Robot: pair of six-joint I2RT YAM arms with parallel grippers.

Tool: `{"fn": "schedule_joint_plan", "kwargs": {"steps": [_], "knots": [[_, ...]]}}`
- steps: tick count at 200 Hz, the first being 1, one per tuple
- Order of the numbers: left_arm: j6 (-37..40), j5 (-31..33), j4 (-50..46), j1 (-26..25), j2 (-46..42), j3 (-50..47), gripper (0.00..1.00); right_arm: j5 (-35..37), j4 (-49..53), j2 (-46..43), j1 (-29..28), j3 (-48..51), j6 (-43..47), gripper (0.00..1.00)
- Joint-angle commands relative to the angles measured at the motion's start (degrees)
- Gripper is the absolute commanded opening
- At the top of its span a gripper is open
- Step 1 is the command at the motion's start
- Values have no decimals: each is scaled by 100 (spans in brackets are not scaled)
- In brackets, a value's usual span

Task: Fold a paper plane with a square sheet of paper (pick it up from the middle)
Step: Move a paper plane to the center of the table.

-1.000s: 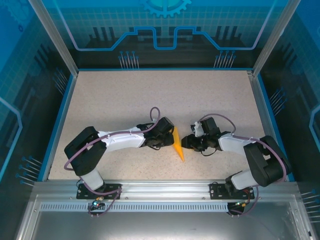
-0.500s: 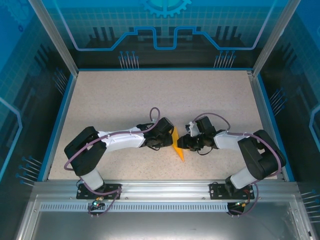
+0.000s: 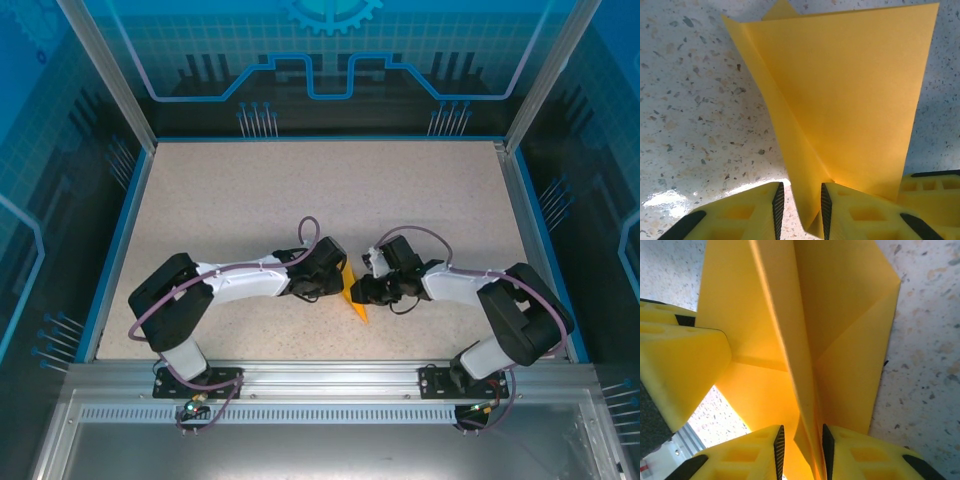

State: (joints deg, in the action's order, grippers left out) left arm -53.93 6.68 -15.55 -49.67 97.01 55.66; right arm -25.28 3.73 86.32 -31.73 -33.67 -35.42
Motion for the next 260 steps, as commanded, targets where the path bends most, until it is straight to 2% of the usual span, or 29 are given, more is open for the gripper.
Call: {"fn": "schedule_joint_plan", "kwargs": {"steps": [1, 86, 120, 149, 172, 209, 260], "knots": [[7, 88, 21, -8, -191, -90, 29, 382, 385, 57, -196, -196, 149, 25], [-98, 302, 183, -8, -668, -458, 29, 1663, 1473, 202, -930, -893, 251, 15], [-209, 700, 215, -8, -1200, -800, 30, 2540, 2125, 63, -1244, -1367, 117, 8], [-301, 1139, 215, -8, -1773, -1169, 31, 3379, 2670, 48, -1344, -1893, -31, 7], [-417, 1521, 16, 3, -2153, -1356, 40, 3870, 3008, 292, -1334, -2288, -173, 8], [-472, 1899, -176, 52, -2614, -1634, 43, 4134, 3249, 825, -1323, -2846, -298, 9], [-455, 2011, -165, 262, -3163, -2005, 48, 3957, 3217, 1534, -1259, -3326, -455, 9]]}}
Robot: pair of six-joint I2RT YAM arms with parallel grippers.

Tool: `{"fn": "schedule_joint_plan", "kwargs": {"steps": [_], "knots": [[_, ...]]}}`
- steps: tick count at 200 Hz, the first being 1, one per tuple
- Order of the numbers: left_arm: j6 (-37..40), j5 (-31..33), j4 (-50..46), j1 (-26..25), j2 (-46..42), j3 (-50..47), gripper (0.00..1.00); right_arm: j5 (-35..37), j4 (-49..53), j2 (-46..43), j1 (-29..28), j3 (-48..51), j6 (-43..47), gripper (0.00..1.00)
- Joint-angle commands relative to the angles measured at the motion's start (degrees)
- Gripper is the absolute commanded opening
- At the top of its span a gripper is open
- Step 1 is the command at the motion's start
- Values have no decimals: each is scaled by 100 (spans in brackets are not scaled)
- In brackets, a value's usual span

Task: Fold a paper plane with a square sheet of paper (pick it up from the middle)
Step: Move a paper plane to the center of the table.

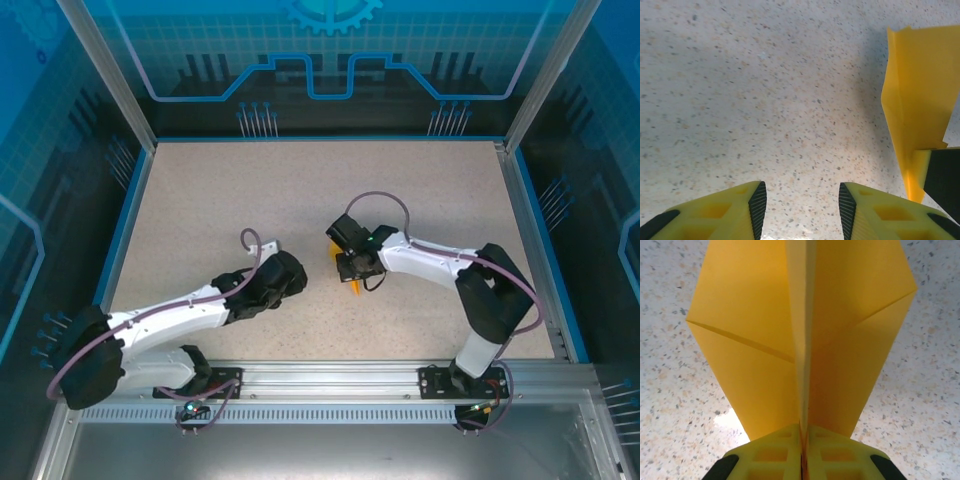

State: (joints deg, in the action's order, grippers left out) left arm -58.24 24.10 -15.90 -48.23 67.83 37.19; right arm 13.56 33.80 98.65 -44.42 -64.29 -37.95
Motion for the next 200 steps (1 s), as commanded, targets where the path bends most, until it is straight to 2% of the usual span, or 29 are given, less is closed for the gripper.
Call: {"fn": "schedule_joint_plan", "kwargs": {"steps": [1, 71, 113, 138, 151, 162, 187, 200], "knots": [[-23, 266, -127, 119, -254, -168, 48, 70, 207, 311, 12, -266, -211, 9], [-4, 192, -193, 396, -827, -569, 52, -91, 82, 885, -15, -299, -466, 11], [49, 179, -291, 496, -938, -617, 54, -247, 61, 812, -53, -282, -482, 14], [225, 205, -370, 610, -1067, -655, 57, -238, 160, 370, -68, -323, -412, 20], [354, 168, -391, 765, -1150, -691, 59, -135, 250, 23, -75, -321, -365, 28], [461, 148, -455, 927, -1240, -695, 61, -30, 326, -258, -67, -317, -298, 31], [753, 217, -679, 1242, -1448, -669, 69, 169, 472, -917, -10, -247, -160, 41], [905, 285, -771, 1396, -1567, -668, 74, 473, 529, -1309, 1, -157, -70, 41]]}}
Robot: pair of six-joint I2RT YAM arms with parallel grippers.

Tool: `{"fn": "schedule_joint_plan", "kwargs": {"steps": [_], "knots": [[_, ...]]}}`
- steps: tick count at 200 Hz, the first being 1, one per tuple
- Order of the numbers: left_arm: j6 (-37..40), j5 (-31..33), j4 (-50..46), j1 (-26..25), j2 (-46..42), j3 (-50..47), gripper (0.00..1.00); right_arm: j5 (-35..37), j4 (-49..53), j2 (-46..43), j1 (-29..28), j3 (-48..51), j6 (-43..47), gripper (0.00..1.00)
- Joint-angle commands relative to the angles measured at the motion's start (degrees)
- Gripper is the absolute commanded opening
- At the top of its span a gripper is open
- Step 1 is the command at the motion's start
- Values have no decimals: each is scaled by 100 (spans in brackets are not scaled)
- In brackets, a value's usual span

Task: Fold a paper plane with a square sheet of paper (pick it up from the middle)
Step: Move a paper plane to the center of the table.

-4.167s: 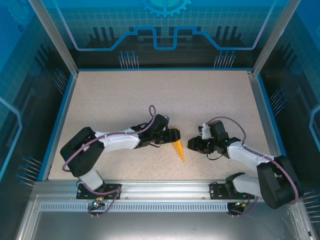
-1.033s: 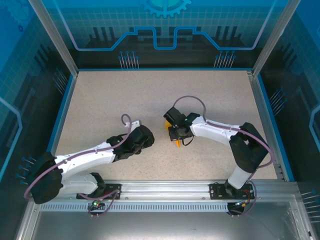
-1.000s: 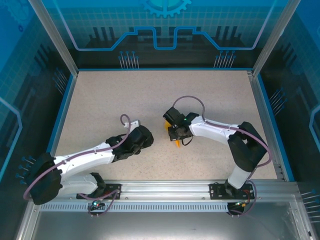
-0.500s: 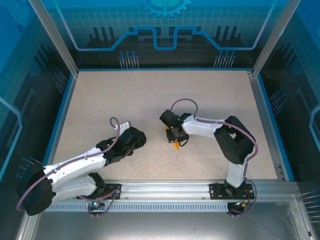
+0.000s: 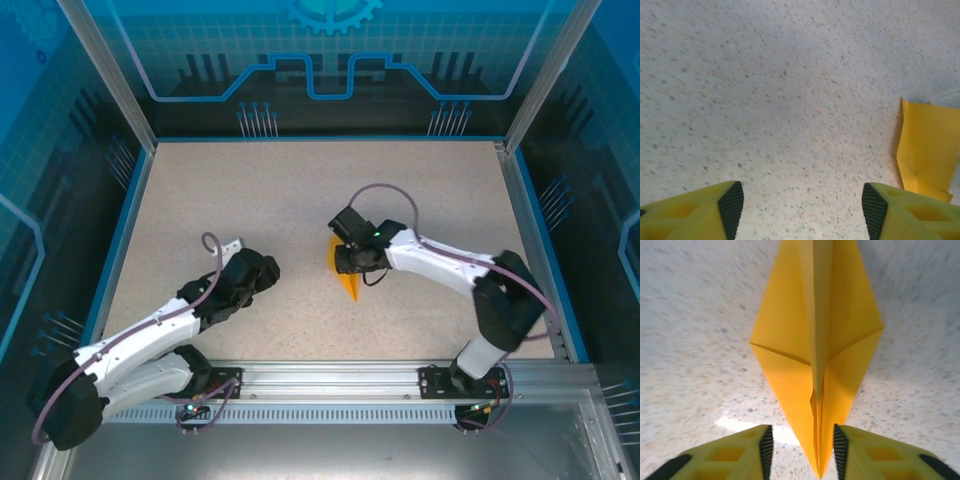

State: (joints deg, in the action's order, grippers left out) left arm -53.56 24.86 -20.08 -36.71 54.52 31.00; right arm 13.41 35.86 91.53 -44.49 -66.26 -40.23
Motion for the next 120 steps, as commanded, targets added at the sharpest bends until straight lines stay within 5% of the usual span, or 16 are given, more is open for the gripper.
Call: {"fn": "schedule_joint_plan", "kwargs": {"steps": [1, 39, 97, 120], "knots": [[449, 215, -364, 257, -247, -50, 74, 519, 329, -629, 5, 50, 165, 41], [1161, 662, -618, 684, -544, -30, 98, 1934, 254, -2107, 371, 759, 406, 57], [2113, 1897, -752, 1419, -134, 454, 99, 2974, -1128, -3539, 2455, 2411, 1647, 82], [2644, 1740, -231, 1943, 13, 389, 99, 2476, -2441, -3561, 3084, 3228, 2744, 95]]}}
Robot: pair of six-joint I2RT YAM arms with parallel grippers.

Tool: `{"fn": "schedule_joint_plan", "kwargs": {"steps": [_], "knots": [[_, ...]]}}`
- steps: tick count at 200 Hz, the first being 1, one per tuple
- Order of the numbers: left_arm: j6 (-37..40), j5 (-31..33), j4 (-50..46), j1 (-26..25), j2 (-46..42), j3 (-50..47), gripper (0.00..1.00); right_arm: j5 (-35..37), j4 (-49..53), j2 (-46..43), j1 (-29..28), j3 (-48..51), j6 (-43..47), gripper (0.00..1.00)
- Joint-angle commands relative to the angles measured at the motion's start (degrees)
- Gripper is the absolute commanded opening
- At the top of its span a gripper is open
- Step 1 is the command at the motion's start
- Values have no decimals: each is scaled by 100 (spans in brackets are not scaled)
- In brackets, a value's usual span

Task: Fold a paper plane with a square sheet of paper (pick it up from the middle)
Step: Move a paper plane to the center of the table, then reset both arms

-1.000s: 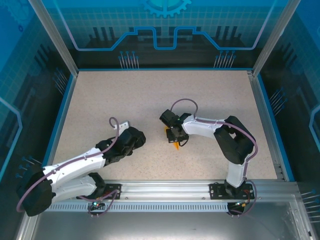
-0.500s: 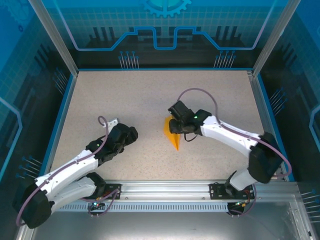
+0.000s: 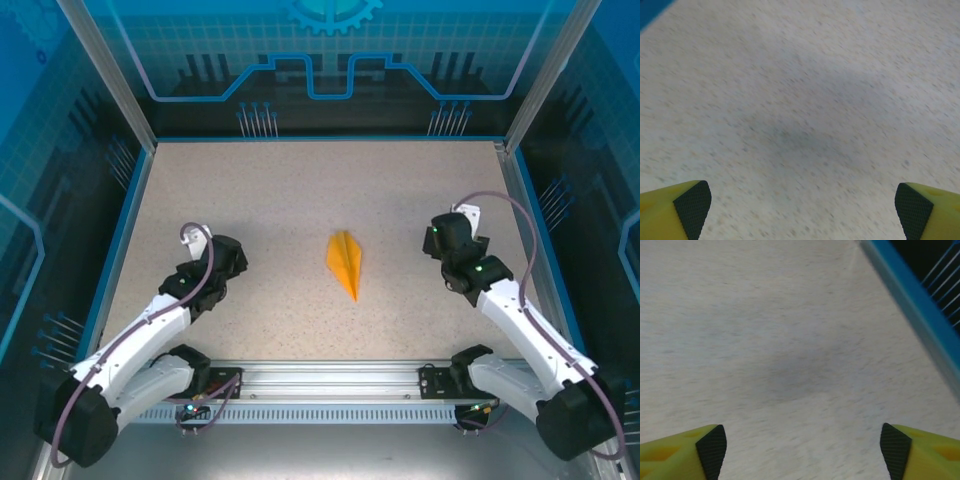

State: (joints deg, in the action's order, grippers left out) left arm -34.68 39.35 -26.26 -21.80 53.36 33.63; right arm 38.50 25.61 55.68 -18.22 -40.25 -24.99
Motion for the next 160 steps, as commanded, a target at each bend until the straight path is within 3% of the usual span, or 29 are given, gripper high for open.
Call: {"fn": "schedule_joint_plan", "kwargs": {"steps": [1, 23, 44, 66, 79, 107, 117, 141, 160], "knots": [[776, 274, 399, 477, 138, 127, 99, -52, -1474, 32, 471, 665, 1232, 97], [1263, 82, 1085, 764, 385, -7, 99, -1082, -2628, 437, 1073, 1281, 1492, 99], [1979, -192, 2022, 823, 540, -261, 99, -1725, -3497, 748, 1165, 1549, 1739, 100], [2626, -359, 3743, 931, 768, -919, 98, -1985, -4599, 1203, 1220, 1713, 1846, 99], [2758, -592, 4164, 1018, 945, -1037, 98, -2095, -4748, 1420, 1207, 1587, 1978, 99], [3120, -861, 5569, 1103, 1593, -1335, 99, -2252, -6041, 1722, 1213, 1865, 2184, 99], [3217, -1005, 5573, 1133, 1740, -1225, 99, -2326, -6162, 1854, 1216, 1823, 2258, 99], [3563, -1479, 6567, 1186, 2178, -1309, 98, -2812, -6439, 1953, 1215, 1854, 2490, 99], [3862, -1842, 6814, 1209, 2521, -1142, 99, -3037, -7369, 2212, 1236, 2212, 2679, 100]]}}
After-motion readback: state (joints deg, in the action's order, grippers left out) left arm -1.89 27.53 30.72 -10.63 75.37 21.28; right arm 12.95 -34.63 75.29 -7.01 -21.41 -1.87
